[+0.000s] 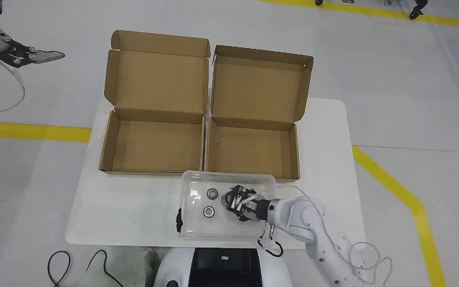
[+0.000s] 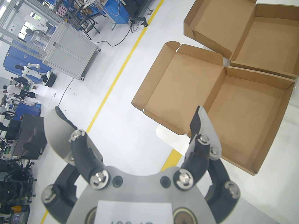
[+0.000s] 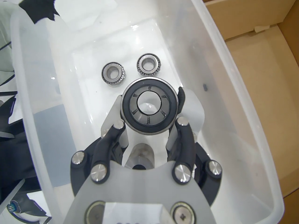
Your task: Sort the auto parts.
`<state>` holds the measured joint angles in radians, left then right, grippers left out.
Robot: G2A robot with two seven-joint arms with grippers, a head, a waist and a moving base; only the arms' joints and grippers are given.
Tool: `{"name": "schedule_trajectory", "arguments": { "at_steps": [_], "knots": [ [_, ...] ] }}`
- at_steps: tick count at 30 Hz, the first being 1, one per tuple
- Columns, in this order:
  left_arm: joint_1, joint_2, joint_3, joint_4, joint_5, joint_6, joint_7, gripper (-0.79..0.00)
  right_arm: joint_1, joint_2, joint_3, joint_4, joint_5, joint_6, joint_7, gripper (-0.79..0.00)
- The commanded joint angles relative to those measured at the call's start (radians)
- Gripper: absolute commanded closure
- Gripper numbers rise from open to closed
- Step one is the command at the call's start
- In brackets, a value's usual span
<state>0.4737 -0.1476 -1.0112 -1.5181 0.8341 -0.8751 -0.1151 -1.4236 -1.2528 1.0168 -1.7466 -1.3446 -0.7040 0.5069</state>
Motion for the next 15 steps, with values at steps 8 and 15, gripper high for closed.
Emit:
{"name": "schedule_trajectory", "arguments": {
  "at_steps": [8, 15],
  "knots": [
    [0.000, 0.000, 0.000, 0.000, 0.000, 0.000, 0.000, -0.785, 0.011, 0.005, -0.003, 0.028, 0.061, -0.042, -0.147, 0.000],
    [0.000, 0.000, 0.000, 0.000, 0.000, 0.000, 0.000, -0.785, 0.051, 0.001, -0.024, 0.064, 0.141, -0.111, -0.315, 0.000]
  ]
}}
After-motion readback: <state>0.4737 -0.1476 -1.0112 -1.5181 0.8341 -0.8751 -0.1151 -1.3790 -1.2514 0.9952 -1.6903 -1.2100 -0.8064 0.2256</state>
